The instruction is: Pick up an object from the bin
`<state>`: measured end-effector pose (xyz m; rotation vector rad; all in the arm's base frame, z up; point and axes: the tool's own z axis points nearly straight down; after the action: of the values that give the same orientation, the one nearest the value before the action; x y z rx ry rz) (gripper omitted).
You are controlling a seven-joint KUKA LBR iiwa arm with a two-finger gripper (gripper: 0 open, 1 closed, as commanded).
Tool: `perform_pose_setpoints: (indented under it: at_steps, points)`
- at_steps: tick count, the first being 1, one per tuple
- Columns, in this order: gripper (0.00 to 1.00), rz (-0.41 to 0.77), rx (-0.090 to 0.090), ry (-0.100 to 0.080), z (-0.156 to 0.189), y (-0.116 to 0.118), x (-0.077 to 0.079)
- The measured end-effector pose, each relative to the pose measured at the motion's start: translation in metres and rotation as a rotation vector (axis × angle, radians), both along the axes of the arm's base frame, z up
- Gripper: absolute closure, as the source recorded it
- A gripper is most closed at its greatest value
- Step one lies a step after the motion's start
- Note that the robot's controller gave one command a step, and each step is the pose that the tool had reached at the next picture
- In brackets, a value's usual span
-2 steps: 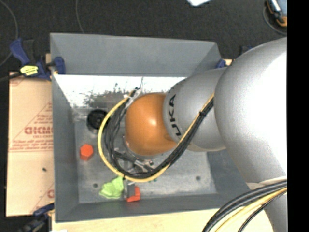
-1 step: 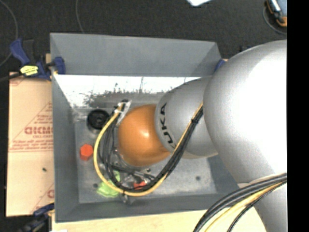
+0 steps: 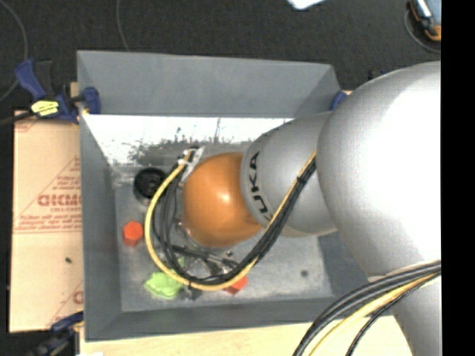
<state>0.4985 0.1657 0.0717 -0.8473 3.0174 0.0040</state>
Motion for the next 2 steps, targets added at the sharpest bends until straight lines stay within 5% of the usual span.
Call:
perform_pose_setpoints:
  at_steps: [2]
  points:
    - [1.00, -0.001, -0.001, 0.001, 0.0031, -0.0004, -0.0009]
